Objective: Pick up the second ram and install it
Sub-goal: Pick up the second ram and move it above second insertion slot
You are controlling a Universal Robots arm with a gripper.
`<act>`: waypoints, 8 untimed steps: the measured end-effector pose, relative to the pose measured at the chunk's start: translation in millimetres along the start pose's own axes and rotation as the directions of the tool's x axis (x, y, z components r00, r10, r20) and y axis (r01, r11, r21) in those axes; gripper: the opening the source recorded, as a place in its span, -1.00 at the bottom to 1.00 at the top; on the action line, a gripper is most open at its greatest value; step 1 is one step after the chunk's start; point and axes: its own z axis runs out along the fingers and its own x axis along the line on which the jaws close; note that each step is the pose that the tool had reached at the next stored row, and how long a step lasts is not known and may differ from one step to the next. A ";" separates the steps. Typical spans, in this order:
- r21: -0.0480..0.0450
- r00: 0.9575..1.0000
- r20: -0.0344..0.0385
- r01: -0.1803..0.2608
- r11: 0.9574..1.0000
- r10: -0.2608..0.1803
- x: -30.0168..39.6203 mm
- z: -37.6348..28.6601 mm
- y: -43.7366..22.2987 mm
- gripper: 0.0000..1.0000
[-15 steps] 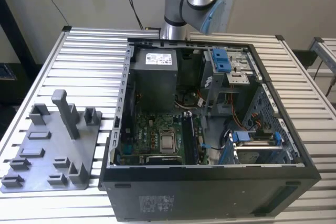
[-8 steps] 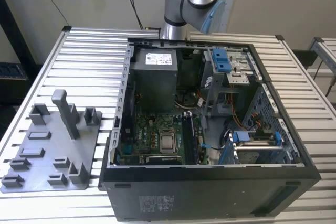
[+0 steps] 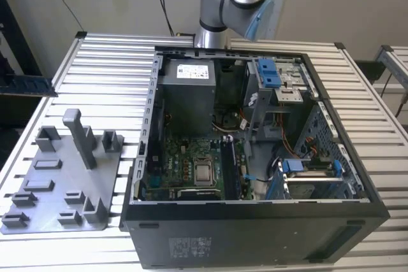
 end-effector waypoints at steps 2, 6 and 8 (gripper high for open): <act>0.000 1.000 0.000 0.000 1.000 0.000 -0.5 0.0 -9.3 -0.73; 0.000 1.000 0.000 0.000 1.000 0.000 -1.4 0.0 -27.4 -0.73; 0.000 1.000 0.000 0.000 1.000 0.000 -1.9 0.0 -36.4 -0.73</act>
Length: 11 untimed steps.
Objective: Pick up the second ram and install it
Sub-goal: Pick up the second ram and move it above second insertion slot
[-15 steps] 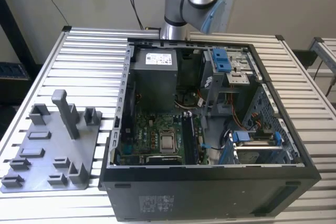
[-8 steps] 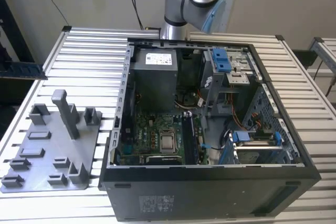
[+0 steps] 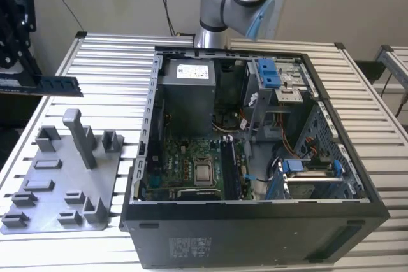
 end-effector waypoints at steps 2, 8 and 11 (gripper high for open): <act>0.000 1.000 0.000 0.000 1.000 0.000 -0.5 0.0 -9.0 -0.73; 0.000 1.000 0.000 0.000 1.000 0.000 -1.7 0.0 -32.8 -0.73; 0.000 1.000 0.000 0.000 1.000 0.000 -2.2 0.0 -41.8 -0.73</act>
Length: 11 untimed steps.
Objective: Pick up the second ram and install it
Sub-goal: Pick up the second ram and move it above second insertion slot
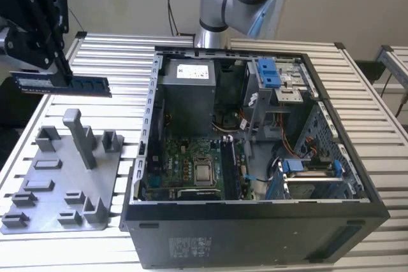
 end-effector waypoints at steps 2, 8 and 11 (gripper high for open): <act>0.000 1.000 0.000 0.000 1.000 0.000 -0.5 0.1 -8.9 -0.73; 0.000 1.000 0.000 0.000 1.000 0.000 -1.9 0.5 -36.2 -0.73; 0.000 1.000 0.000 0.000 1.000 0.000 -2.6 0.6 -49.9 -0.73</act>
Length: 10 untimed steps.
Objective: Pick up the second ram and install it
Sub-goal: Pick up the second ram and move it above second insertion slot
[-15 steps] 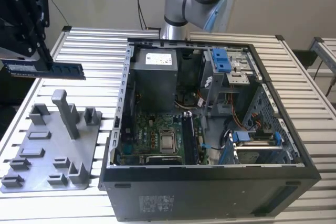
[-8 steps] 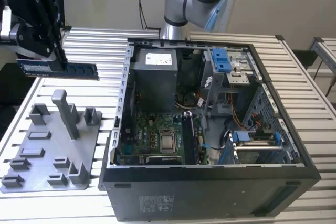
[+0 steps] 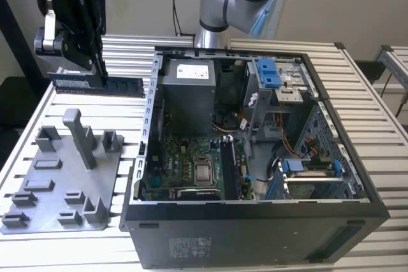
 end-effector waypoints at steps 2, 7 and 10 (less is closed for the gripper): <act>0.000 1.000 0.000 0.000 1.000 0.000 -0.5 0.2 -8.9 -0.73; 0.000 1.000 0.000 0.000 1.000 0.000 -1.7 0.4 -31.7 -0.73; 0.000 1.000 0.000 0.000 1.000 0.000 -2.3 0.5 -45.3 -0.73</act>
